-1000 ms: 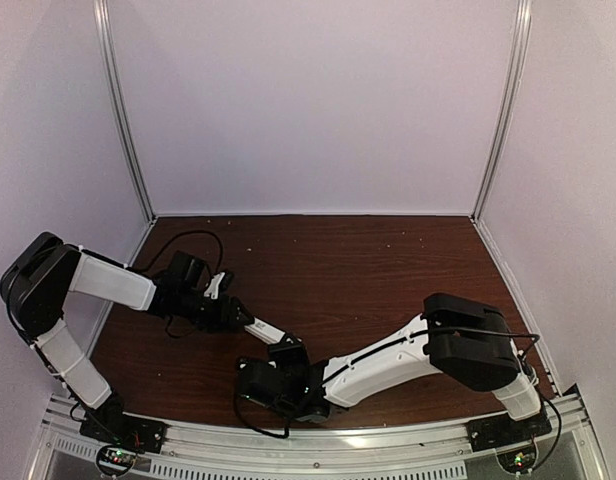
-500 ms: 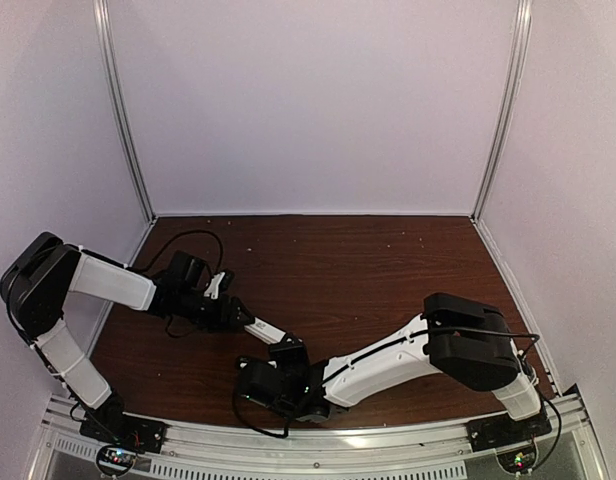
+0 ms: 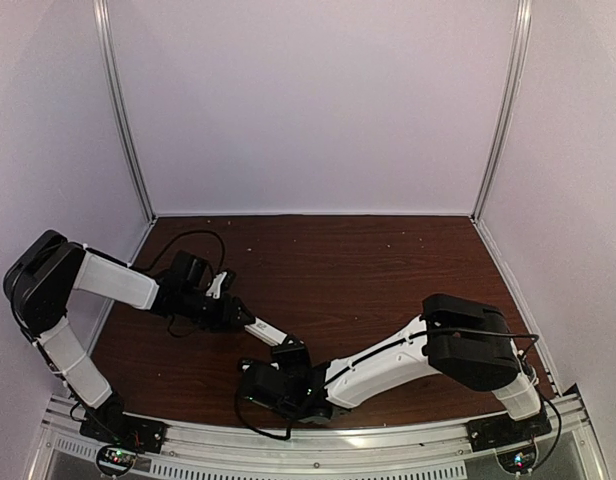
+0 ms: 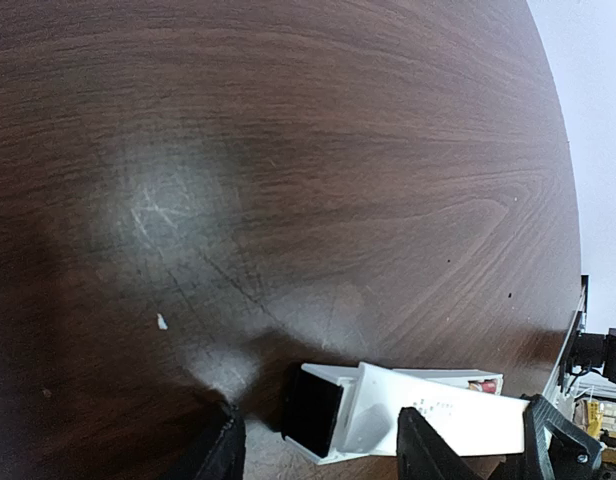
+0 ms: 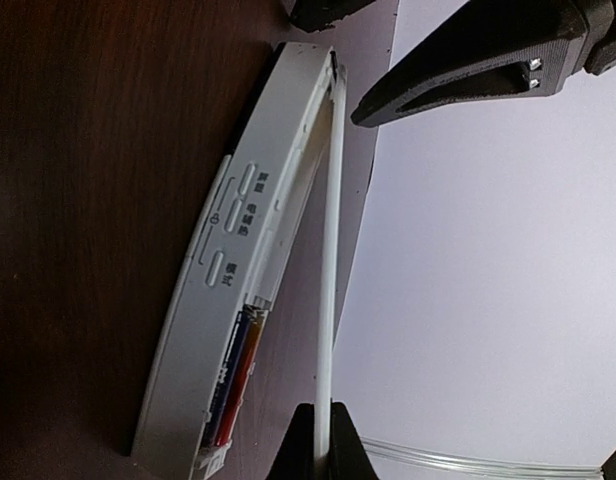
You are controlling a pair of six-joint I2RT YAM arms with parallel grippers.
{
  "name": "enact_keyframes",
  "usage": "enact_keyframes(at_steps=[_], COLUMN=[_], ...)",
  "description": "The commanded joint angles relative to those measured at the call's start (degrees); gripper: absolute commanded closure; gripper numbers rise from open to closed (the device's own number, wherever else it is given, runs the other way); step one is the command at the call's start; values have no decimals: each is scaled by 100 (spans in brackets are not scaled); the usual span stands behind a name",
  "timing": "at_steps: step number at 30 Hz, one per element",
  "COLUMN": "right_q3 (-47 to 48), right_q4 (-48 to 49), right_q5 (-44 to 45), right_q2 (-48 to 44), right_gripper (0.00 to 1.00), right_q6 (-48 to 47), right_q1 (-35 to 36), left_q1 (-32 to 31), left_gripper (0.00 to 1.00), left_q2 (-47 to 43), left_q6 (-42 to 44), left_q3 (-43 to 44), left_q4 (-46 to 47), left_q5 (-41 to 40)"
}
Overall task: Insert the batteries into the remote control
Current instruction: Place the battery cover on the remote control without the battery cover.
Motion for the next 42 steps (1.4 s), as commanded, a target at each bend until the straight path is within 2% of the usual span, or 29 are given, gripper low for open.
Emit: enact_keyframes(at_steps=[1,8,16,20,22,29,31,34,42], right_q3=[-128,-154,-148,-127,-127,-97,-49,30,33], right_q4=[-41,71,17,-175,-210,-464,-712,-1309,-2450], right_q5=[-148,-158,-175,-225,-238,-438,-678,-1506,-3881], right_q2=[-69,-99,-152,-173,-182,-304,-409,-652,-1398], right_gripper=[98,97,90,70,57,32,25,15,9], right_q6=[29,46,109,196,226,424,605,1002,1806], right_q1=[18,18,23,18,18,25,18,11,-173], left_q1=[-85,-167,-220,-222,-222,-227,-222,-222,-222], left_gripper=[48,54,61,61,62,63,62,62,61], left_q2=[254,392,421,414,414,412,403,398,377], left_q6=[88,139,212,214,212,211,212,240,267], left_q3=[98,127,113,92,69,72,89,143,284], left_q4=[-98,-197,-358,-383,-383,-396,-416,-436,-436], left_q5=[-47,-54,-111,-131,-133,-177,-225,-258,-312])
